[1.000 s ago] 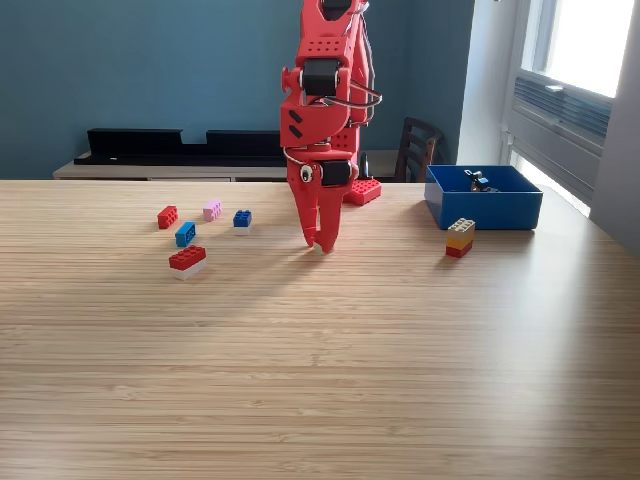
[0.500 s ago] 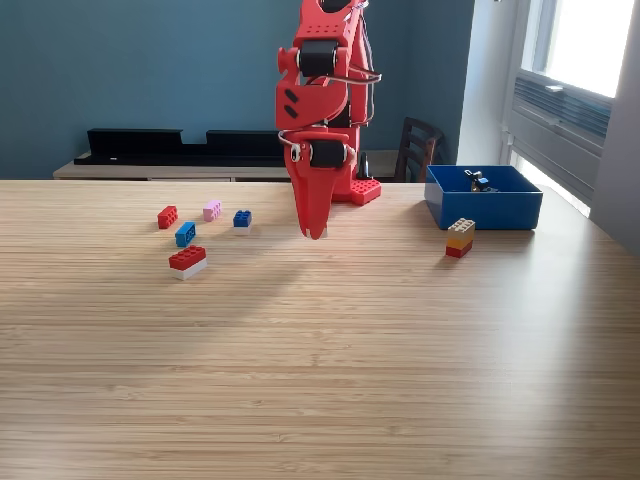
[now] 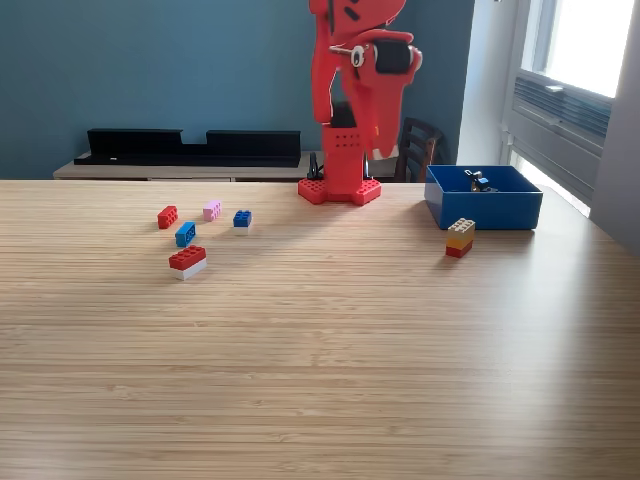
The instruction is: Grasp a lego block and put it in the bin.
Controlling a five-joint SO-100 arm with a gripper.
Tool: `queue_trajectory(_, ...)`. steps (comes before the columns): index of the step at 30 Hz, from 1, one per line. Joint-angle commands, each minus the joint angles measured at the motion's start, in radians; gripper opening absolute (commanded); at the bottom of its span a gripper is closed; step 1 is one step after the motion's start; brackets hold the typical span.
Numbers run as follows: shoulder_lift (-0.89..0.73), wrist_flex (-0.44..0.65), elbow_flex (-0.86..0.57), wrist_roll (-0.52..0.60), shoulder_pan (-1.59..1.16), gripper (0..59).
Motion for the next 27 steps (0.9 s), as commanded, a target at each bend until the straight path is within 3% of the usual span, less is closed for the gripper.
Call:
queue_trajectory(1,0.012,0.057,-0.084,0.103,-0.353,0.0)
queue_trajectory(13,-0.023,0.069,0.037,0.152,-0.704,0.0)
queue_trajectory(27,-0.457,0.13,-0.198,0.175,-0.773,0.0)
